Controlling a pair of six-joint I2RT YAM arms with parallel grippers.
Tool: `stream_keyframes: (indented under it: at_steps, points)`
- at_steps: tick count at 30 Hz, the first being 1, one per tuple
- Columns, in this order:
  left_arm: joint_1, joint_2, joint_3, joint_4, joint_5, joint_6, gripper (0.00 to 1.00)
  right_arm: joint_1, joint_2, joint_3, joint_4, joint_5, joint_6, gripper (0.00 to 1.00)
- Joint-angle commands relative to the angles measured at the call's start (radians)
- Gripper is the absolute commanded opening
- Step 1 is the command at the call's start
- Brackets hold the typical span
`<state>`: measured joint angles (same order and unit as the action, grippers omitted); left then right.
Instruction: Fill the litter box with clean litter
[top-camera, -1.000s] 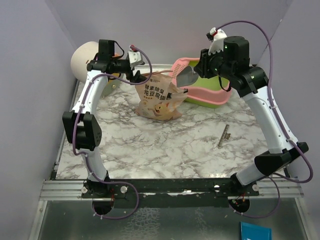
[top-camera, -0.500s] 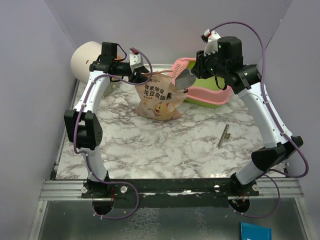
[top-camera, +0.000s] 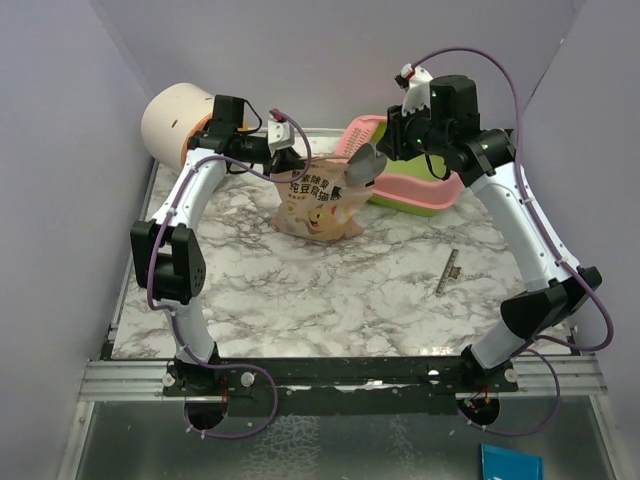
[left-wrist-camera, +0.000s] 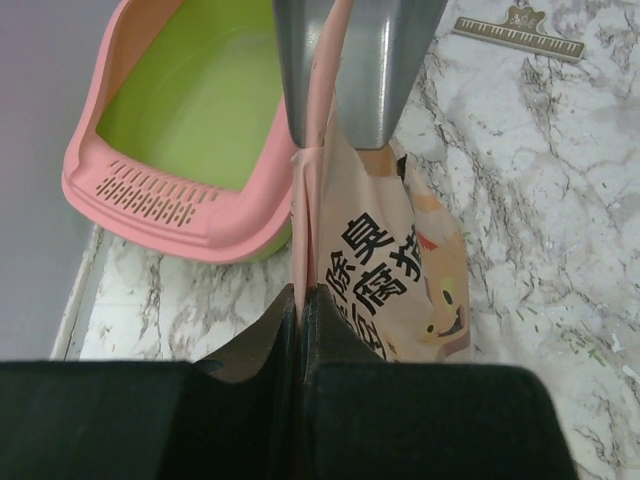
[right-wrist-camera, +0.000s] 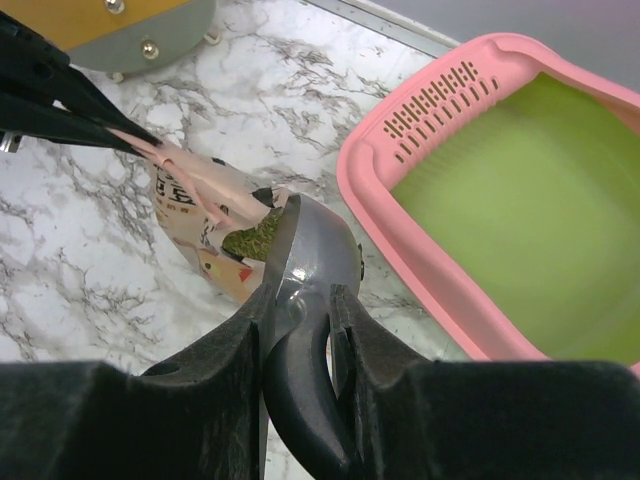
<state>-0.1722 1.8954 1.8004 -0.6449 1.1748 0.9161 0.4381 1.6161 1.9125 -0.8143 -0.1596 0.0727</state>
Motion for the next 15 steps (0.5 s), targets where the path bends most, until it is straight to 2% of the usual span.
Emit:
stream_keyframes:
  at_steps: [1,8,12,15]
  points:
    - [-0.002,-0.104,-0.061,0.018,-0.014,0.035,0.00,-0.002,0.020,-0.016,0.065,-0.056,-0.003,0.01]
    - [-0.002,-0.193,-0.164,0.133,-0.011,-0.028,0.00,-0.003,0.034,-0.036,0.076,-0.082,0.007,0.01]
    - [-0.003,-0.275,-0.249,0.317,-0.030,-0.142,0.00,-0.002,0.002,-0.091,0.074,-0.090,0.013,0.01]
    - [-0.002,-0.359,-0.390,0.548,-0.092,-0.292,0.00,-0.003,-0.036,-0.142,0.081,-0.081,0.016,0.01]
